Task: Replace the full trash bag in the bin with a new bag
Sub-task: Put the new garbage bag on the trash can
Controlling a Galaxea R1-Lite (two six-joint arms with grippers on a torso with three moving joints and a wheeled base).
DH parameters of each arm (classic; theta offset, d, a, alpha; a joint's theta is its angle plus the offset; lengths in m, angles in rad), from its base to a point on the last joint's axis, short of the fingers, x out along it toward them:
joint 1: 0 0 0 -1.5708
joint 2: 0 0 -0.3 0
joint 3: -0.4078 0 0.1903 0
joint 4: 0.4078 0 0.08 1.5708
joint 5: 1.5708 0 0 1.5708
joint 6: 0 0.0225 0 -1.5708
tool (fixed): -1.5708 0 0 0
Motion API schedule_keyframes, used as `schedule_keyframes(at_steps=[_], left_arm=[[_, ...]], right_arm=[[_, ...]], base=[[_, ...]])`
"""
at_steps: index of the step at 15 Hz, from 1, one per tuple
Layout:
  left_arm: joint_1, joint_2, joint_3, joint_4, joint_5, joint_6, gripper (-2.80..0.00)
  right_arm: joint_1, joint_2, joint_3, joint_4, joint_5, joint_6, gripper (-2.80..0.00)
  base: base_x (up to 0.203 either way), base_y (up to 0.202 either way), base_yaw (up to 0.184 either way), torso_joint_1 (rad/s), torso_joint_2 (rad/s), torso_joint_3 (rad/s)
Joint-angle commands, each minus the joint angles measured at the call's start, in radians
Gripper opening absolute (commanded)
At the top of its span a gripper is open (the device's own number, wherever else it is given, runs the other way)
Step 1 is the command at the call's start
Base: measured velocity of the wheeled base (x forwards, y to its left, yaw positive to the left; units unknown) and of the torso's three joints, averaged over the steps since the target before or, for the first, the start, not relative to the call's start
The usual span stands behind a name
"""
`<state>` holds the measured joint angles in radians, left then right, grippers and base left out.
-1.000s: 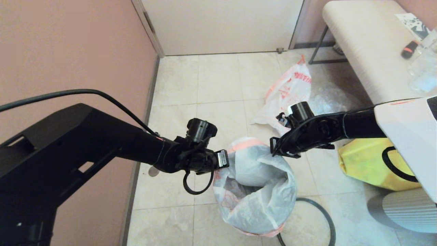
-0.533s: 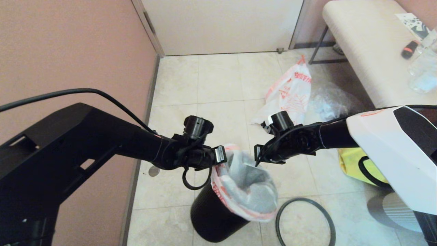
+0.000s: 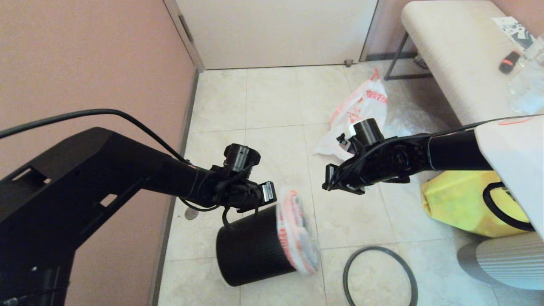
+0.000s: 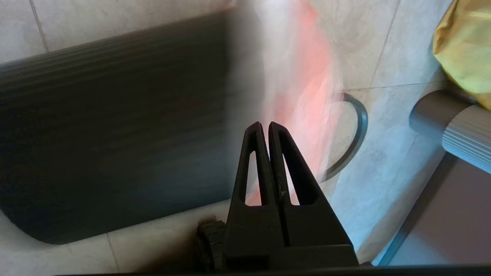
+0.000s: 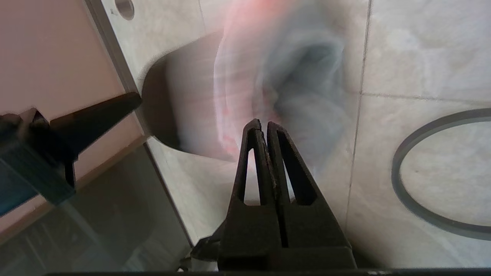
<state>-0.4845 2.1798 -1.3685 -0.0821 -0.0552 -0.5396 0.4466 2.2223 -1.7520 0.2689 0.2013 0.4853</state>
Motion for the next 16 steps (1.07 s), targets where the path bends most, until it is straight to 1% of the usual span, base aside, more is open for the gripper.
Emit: schedule_keyframes(at_steps=[1, 4, 9, 11, 16], left_arm=[[0.0, -0.034, 0.004, 0.001, 0.0, -0.003, -2.8], [-0.005, -0.094, 0.019, 0.002, -0.006, -0.005, -2.8], [-0.005, -0.103, 0.016, 0.002, -0.008, -0.003, -2.8], [-0.005, -0.102, 0.011, 0.02, -0.006, -0.003, -2.8], [-0.011, -0.065, -0.011, 0.036, -0.002, -0.002, -2.8]], right_arm=[[-0.014, -0.034, 0.009, 0.002, 0.001, 0.002, -2.8], [-0.027, -0.041, 0.018, 0.001, 0.002, 0.004, -2.8], [-0.022, -0.082, 0.033, 0.004, 0.001, 0.004, -2.8], [-0.024, -0.096, 0.037, 0.019, 0.0, 0.004, -2.8], [-0.03, -0.022, 0.09, 0.019, -0.003, 0.006, -2.8]], base=[[0.0, 0.0, 0.0, 0.0, 0.0, 0.0], [0.0, 0.0, 0.0, 0.0, 0.0, 0.0], [0.0, 0.0, 0.0, 0.0, 0.0, 0.0], [0.0, 0.0, 0.0, 0.0, 0.0, 0.0], [0.0, 0.0, 0.0, 0.0, 0.0, 0.0]])
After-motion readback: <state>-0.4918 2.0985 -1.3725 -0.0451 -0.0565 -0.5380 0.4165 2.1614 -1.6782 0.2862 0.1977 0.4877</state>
